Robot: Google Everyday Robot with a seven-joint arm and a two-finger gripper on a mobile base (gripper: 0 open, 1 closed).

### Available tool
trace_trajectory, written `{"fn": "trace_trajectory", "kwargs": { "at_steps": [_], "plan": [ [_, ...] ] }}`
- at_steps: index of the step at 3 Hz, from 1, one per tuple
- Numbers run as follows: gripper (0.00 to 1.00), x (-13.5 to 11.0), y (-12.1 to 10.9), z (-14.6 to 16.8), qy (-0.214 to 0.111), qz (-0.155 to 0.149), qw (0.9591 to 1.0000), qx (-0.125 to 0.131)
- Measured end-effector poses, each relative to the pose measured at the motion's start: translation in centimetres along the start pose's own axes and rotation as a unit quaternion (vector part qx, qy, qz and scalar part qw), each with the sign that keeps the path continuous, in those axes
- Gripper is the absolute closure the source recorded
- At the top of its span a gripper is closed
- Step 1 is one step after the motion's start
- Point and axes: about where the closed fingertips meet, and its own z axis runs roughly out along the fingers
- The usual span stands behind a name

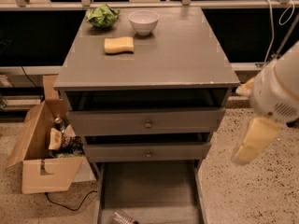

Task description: Pick water bottle from bottom drawer and place on counter

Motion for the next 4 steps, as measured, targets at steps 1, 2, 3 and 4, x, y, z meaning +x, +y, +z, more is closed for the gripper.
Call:
{"fn": "trace_trajectory", "kwargs": {
  "at_steps": [1,2,3,4],
  "plan": [
    [0.00,0.4,3.4,8.4,-0.051,0.050,0.9972,-0.023],
    [0.00,0.3,3.4,8.3,-0.051,0.049,0.9972,-0.023],
    [0.00,0.5,3.9,11.5,-0.046,0.032,0.9982,-0.021],
    [0.00,0.6,4.9,17.8,-0.037,0.004,0.9990,-0.025]
  ]
}}
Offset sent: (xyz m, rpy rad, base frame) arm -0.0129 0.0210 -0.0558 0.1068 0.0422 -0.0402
